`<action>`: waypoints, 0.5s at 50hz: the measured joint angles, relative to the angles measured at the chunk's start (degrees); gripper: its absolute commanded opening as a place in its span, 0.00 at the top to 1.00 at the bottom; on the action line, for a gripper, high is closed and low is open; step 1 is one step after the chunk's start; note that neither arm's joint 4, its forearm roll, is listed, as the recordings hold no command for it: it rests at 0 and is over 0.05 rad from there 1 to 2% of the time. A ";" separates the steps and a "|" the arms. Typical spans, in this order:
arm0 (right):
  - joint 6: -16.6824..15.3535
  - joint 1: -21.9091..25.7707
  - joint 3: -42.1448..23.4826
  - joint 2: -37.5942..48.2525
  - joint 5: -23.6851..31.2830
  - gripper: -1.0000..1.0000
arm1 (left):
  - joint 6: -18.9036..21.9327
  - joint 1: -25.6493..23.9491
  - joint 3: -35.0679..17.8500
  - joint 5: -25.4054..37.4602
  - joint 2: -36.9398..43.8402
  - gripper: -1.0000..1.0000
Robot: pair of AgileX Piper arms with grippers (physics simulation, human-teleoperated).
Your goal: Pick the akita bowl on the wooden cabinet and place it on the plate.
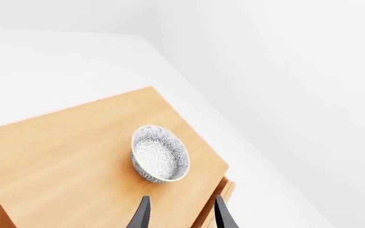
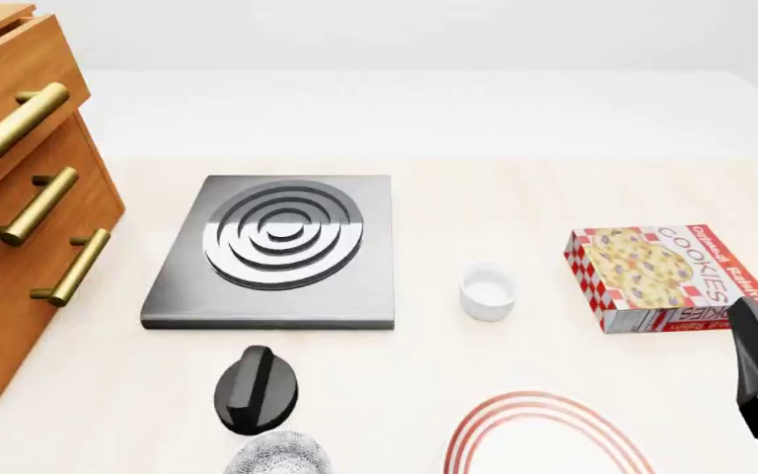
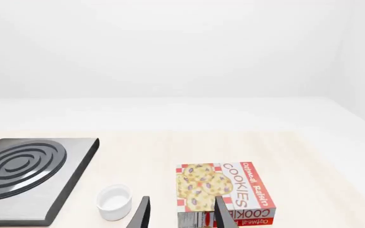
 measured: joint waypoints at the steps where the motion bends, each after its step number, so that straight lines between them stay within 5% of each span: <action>1: 0.00 0.00 0.00 0.00 0.00 0.00 | -0.14 0.15 -0.16 0.00 0.25 0.00; 25: 0.00 0.00 0.00 0.00 0.00 0.00 | -3.36 3.67 -1.33 -1.40 5.02 0.00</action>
